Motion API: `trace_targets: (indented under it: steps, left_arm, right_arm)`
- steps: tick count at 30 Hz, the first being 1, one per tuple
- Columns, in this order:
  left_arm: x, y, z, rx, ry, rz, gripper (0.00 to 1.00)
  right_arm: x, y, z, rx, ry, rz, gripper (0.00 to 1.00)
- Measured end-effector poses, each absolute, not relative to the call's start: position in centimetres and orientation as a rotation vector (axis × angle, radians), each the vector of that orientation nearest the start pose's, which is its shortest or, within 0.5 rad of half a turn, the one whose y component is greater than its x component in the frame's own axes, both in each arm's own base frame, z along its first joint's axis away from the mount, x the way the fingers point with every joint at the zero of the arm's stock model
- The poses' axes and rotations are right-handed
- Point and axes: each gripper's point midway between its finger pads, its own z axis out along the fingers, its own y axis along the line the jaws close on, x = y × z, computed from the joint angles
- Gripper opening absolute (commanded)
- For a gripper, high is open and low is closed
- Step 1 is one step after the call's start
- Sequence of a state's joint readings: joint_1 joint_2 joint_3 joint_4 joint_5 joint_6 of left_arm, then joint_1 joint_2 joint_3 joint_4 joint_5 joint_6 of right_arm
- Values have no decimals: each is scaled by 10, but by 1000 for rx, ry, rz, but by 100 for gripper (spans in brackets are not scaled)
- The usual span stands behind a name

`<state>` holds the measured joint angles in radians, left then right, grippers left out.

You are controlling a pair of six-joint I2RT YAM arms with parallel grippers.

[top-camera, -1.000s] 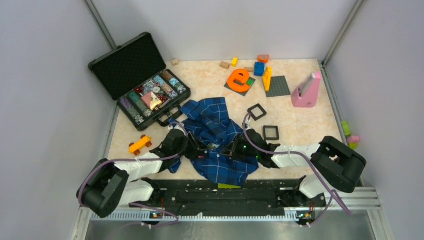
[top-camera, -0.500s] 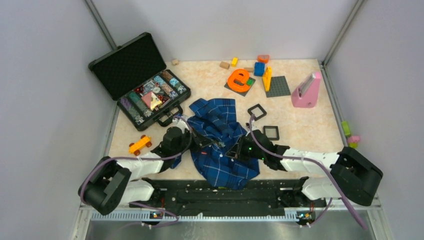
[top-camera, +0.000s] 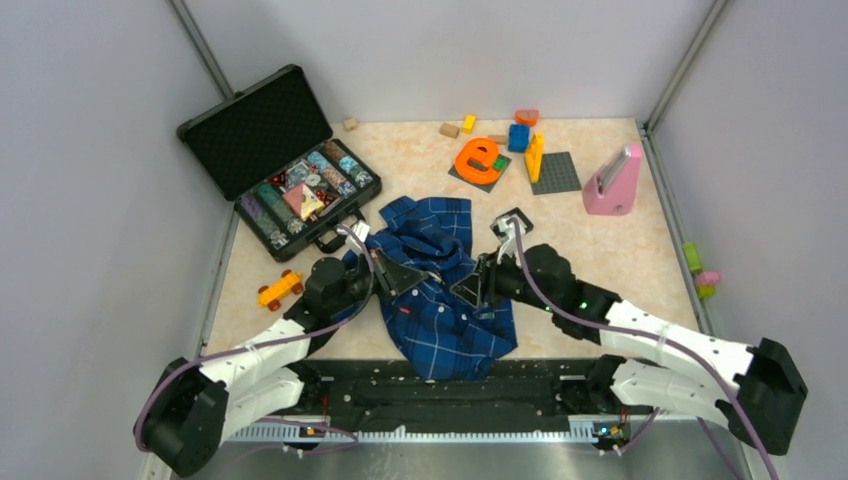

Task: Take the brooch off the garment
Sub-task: Remove the brooch from the clothes.

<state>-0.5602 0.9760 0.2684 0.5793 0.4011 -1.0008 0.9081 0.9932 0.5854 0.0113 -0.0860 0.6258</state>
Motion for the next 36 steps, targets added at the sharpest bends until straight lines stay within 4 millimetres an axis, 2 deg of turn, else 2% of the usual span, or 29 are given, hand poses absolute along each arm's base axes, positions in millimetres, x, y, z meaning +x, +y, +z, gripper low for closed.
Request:
trace_targets:
  steps: [3,6,11,17,23,31,36]
  left_arm:
    - [206,-254,175,-33,1917,-1480,0]
    - [202,-257,182,9,1915,-1501,0]
    - [199,-260,198,72,1883,-1535,0]
    - [193,-261,201,107,1883,-1564,0]
    - [190,-262,208,129,1870,-1581,0]
    - [189,-263,216,143,1863,-1595,0]
    - [188,-263,215,148,1868,-1600,0]
  right_arm:
    - [178,291,196,-479,1930,1055,40]
    - [181,293,212,-581,1800,1029,39]
    - [181,297,198,-735,1751,968,38]
    - [183,303,179,-852,1747,920,35]
    - [186,306,172,-905,1705,887,32]
    - [190,305,149,-957,1674,839,29]
    - [194,309,150,-977,1628,821,29]
